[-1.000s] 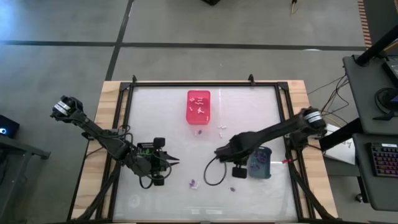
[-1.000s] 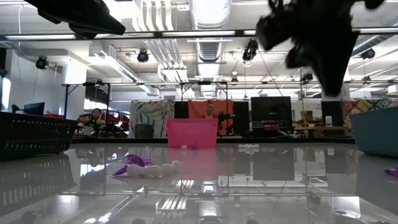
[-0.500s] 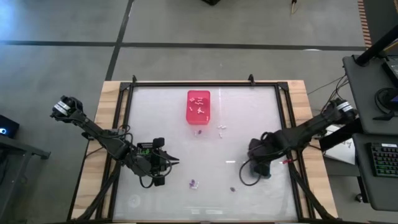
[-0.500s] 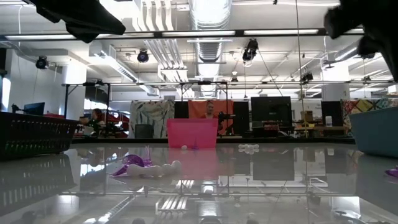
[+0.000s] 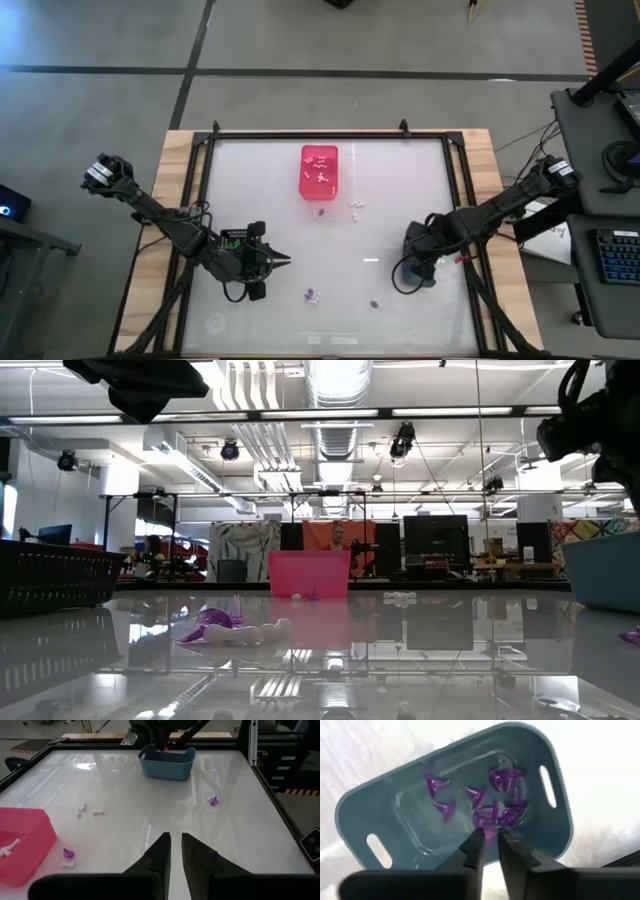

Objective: Sort Halloween decoration
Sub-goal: Put the witch hat toy into the blue bin, then put the bone toy into the red bin

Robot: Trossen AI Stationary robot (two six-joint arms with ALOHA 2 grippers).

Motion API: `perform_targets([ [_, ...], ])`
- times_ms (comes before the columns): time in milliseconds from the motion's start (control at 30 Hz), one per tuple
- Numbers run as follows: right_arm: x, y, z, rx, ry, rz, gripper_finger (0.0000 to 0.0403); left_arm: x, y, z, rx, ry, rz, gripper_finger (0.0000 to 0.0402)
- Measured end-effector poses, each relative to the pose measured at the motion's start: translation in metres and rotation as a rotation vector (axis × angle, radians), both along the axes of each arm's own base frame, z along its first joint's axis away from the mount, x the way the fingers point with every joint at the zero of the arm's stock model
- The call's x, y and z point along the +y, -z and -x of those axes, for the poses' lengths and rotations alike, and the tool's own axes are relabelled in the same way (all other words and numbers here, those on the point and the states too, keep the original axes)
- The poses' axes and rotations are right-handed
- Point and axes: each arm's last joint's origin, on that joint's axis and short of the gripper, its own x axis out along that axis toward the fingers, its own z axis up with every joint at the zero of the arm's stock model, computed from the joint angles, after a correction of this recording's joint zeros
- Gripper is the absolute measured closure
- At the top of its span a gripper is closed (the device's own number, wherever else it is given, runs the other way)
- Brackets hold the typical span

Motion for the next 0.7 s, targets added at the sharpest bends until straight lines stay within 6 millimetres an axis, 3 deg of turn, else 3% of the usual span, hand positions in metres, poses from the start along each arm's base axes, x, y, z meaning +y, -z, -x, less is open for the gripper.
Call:
perform_targets([
  [200,-0.001,-0.002,-0.001,-0.020,0.003,0.032,0.0292,0.000,0.000,0.000,-0.003,0.000,0.002,0.0373],
  [333,0.000,-0.018,-0.011,-0.127,-0.008,0.102,0.0266,0.000,-0.001,0.000,-0.007,-0.002,0.003,0.0373],
  [500,0.001,-0.040,-0.028,-0.343,-0.079,0.261,0.0258,0.000,-0.003,-0.001,-0.030,-0.023,0.000,0.0373],
  [700,-0.011,-0.051,-0.052,-0.543,-0.084,0.337,0.0270,0.000,-0.004,-0.002,-0.044,-0.029,-0.007,0.0373],
])
